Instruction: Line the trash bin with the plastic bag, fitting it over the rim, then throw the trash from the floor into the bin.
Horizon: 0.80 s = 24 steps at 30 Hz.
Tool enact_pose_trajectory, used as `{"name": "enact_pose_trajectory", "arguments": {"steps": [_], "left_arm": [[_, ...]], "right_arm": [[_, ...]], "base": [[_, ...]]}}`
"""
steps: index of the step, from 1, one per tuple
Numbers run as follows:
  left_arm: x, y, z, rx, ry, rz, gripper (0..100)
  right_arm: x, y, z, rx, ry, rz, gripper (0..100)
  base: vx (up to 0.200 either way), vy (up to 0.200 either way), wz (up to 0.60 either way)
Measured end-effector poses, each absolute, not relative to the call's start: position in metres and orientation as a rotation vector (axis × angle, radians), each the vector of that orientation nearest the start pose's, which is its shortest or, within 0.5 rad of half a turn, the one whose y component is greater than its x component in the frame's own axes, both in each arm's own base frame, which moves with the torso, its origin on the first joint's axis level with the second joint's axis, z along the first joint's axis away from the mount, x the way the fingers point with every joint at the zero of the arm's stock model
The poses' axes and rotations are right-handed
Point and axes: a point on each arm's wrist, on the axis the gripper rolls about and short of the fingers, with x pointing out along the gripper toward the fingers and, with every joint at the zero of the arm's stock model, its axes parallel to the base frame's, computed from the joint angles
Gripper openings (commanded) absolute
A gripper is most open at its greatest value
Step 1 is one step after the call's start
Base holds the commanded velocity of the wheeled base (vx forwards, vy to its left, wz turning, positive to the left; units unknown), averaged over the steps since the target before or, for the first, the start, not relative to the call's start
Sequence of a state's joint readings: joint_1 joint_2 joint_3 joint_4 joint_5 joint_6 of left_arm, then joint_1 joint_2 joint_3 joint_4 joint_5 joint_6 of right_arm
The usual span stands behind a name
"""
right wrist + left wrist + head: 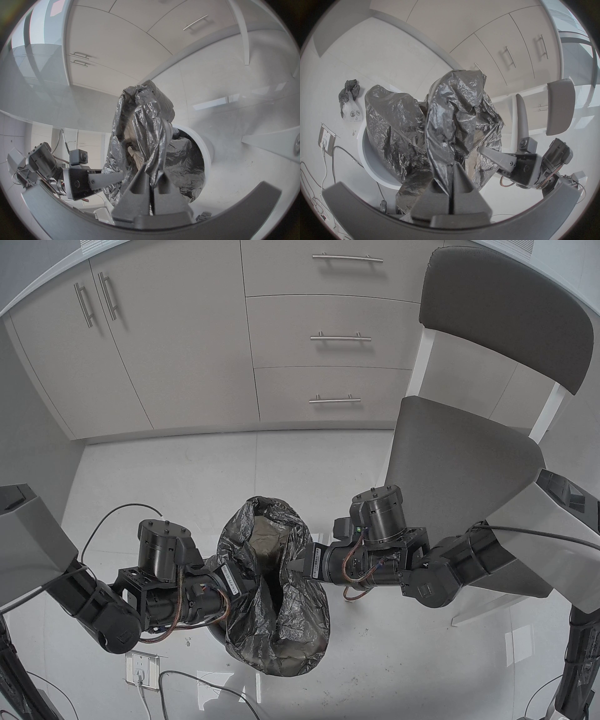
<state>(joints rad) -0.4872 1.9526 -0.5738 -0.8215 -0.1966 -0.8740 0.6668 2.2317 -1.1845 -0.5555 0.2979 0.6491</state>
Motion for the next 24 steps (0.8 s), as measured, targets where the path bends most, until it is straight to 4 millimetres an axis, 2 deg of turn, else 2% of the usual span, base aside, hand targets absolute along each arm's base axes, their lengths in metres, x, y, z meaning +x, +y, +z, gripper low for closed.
{"name": "enact_pose_trajectory", "arguments": {"steps": [9,17,24], "left_arm": [[0.274,-0.153,0.057,-0.704,0.806,-0.329,0],[0.276,-0.134,0.043,-0.595,0.769,-0.2,0],[0.268,-0.122,0.041,-0.531,0.739,-0.084,0]], "right_arm": [[0.331,0.26,0.076,0.498,0.73,0.74,0],[0.331,0.264,0.068,0.431,0.703,0.717,0],[0.328,0.273,0.057,0.378,0.666,0.678,0]], "base": [[0.0,0.0,0.0],[0.0,0.0,0.0],[0.0,0.0,0.0]]}}
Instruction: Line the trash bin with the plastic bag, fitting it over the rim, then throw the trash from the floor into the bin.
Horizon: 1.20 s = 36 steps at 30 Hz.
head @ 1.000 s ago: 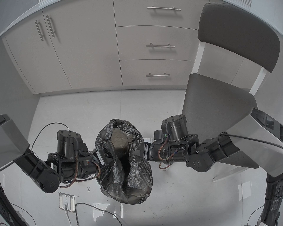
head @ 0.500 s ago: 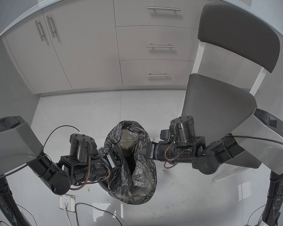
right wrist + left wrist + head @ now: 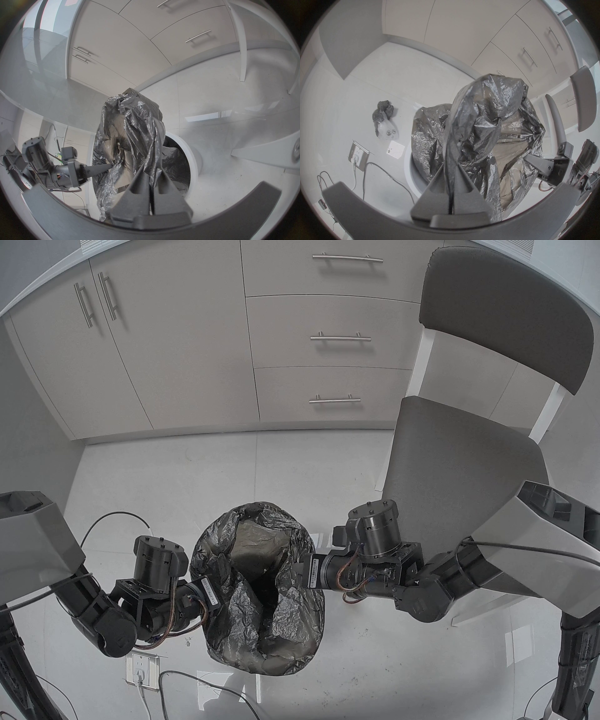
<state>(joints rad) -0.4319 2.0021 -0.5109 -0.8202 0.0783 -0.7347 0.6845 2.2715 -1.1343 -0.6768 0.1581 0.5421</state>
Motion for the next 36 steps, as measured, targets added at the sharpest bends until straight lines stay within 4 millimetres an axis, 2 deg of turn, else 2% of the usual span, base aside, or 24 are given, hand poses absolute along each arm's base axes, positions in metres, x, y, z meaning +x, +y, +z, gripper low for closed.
{"name": "enact_pose_trajectory", "arguments": {"steps": [14,25,36], "left_arm": [[0.244,-0.121,0.031,-0.389,0.739,0.014,0],[0.251,-0.12,0.013,-0.289,0.73,0.079,0],[0.26,-0.109,-0.001,-0.223,0.724,0.132,0]], "right_arm": [[0.32,0.286,0.036,0.305,0.66,0.657,0],[0.322,0.287,0.024,0.257,0.638,0.591,0],[0.327,0.288,0.018,0.205,0.6,0.508,0]], "base": [[0.0,0.0,0.0],[0.0,0.0,0.0],[0.0,0.0,0.0]]}}
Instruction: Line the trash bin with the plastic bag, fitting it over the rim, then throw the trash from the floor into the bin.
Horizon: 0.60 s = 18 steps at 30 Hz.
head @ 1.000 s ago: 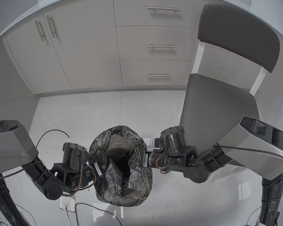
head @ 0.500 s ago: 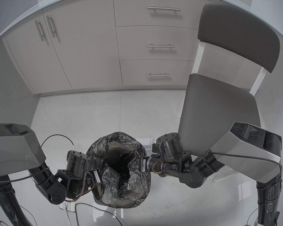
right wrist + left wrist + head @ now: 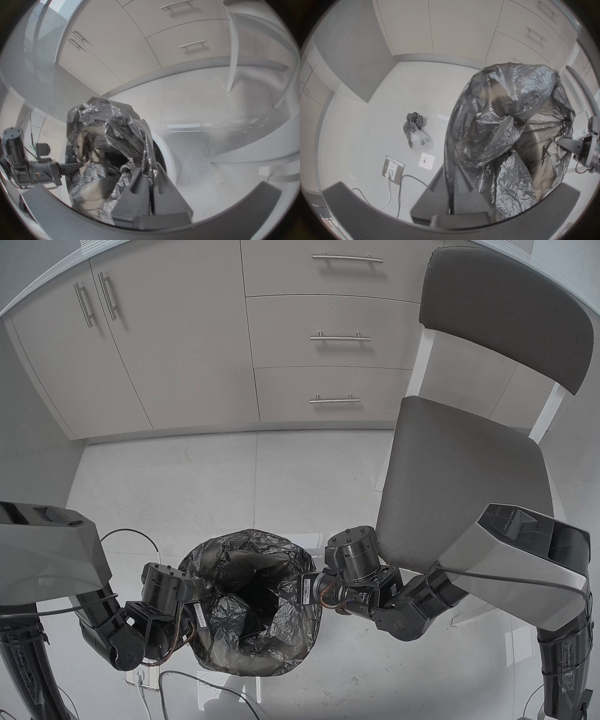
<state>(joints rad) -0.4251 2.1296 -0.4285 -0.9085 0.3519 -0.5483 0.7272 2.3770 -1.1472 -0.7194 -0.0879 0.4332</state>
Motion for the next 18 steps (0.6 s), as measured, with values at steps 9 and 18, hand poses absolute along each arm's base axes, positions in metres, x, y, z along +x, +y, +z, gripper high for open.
{"name": "enact_pose_trajectory", "arguments": {"steps": [9,18], "left_arm": [[0.27,-0.096,-0.005,-0.206,0.697,0.171,0],[0.282,-0.092,-0.012,-0.216,0.634,0.167,0]], "right_arm": [[0.331,0.292,0.014,0.149,0.561,0.464,0],[0.337,0.291,0.014,0.123,0.544,0.446,0]], "base": [[0.0,0.0,0.0],[0.0,0.0,0.0]]}}
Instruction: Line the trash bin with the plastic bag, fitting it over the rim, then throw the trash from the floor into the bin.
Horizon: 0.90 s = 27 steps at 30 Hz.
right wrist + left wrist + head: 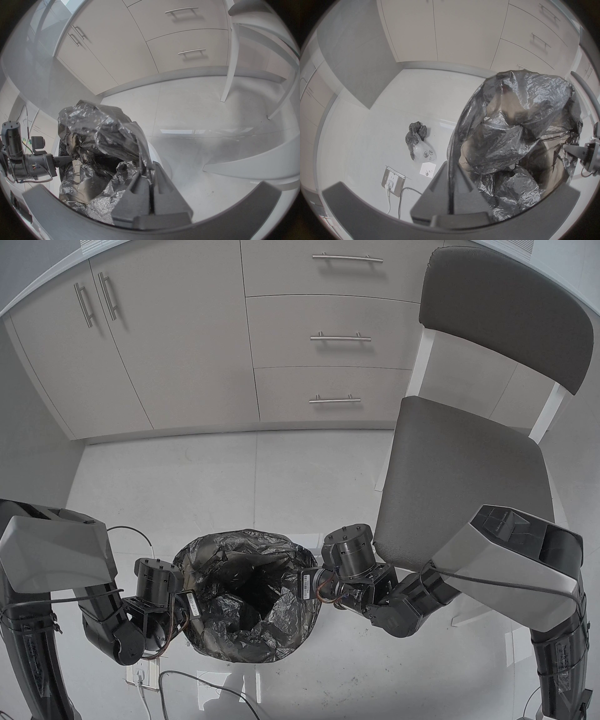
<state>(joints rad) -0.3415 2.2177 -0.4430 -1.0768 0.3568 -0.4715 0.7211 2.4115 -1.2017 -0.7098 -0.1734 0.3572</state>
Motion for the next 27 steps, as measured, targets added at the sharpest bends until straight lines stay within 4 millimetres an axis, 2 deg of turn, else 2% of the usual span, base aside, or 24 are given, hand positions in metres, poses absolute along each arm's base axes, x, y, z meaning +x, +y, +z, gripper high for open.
{"name": "enact_pose_trajectory", "arguments": {"steps": [7,20,27], "left_arm": [[0.295,-0.089,-0.019,-0.213,0.577,0.146,0],[0.316,-0.088,-0.031,-0.247,0.57,0.109,0],[0.313,-0.085,-0.038,-0.248,0.598,0.12,0]], "right_arm": [[0.341,0.29,0.017,0.115,0.534,0.441,0],[0.354,0.278,0.019,0.106,0.521,0.411,0],[0.345,0.275,0.01,0.093,0.558,0.409,0]], "base": [[0.0,0.0,0.0],[0.0,0.0,0.0],[0.0,0.0,0.0]]}}
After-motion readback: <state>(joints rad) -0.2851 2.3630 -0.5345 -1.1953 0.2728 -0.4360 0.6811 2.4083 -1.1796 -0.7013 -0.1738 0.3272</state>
